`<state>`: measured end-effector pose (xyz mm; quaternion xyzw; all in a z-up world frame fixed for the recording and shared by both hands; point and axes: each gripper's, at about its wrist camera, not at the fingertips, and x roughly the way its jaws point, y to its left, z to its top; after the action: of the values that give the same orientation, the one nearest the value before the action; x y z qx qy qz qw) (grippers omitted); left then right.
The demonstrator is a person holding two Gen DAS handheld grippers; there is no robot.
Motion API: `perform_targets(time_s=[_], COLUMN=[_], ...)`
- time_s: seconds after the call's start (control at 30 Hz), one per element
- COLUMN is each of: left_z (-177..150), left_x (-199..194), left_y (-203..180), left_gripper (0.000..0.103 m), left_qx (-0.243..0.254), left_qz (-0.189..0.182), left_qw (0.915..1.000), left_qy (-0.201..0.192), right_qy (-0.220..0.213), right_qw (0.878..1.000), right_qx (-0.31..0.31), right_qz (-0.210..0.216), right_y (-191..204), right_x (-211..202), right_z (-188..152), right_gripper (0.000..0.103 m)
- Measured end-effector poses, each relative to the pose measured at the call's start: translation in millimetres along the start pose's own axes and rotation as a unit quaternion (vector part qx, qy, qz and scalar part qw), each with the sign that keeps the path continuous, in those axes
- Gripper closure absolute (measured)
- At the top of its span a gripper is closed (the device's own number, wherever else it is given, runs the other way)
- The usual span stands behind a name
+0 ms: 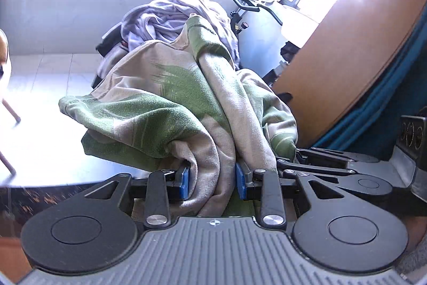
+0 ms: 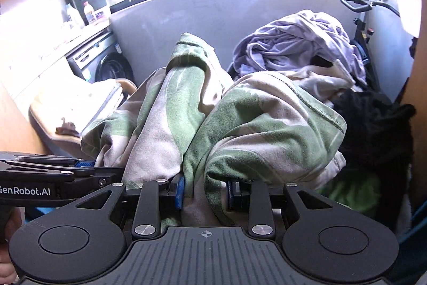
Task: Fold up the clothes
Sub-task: 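Carry the lifted shirt with both tools toward the tan chair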
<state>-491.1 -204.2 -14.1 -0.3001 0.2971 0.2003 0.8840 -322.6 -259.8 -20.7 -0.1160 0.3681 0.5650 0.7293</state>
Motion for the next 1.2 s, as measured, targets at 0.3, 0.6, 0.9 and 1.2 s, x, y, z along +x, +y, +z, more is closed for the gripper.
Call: perform_targets(time_s=[0.3, 0.6, 0.9, 1.2], left_z=[59.2, 146.0, 278.9, 333.0], left_x=[12.1, 68.3, 123.5, 117.3], left_y=[113.3, 222.3, 312.4, 435.2], left_gripper=[0.071, 0.071, 0.07, 0.07], left_qx=[-0.012, -0.024, -0.056, -0.163], left_qz=[-0.01, 0.027, 0.062, 0.133], left_qw=[0.9998, 0.9991, 0.9965, 0.972], left_qy=[0.013, 0.021, -0.01, -0.105], right_qy=[0.019, 0.032, 0.042, 0.058], right_qw=[1.0, 0.999, 0.993, 0.955], right_qx=[0.003, 0.001, -0.06, -0.224], right_qz=[-0.007, 0.037, 0.096, 0.186], right_y=[56.8, 62.0, 53.5, 162.0], right_x=[108.3, 261.6, 402.8, 527.4], right_z=[51.6, 136.3, 295.0, 389.2], right_gripper=[0.076, 0.076, 0.077, 0.077])
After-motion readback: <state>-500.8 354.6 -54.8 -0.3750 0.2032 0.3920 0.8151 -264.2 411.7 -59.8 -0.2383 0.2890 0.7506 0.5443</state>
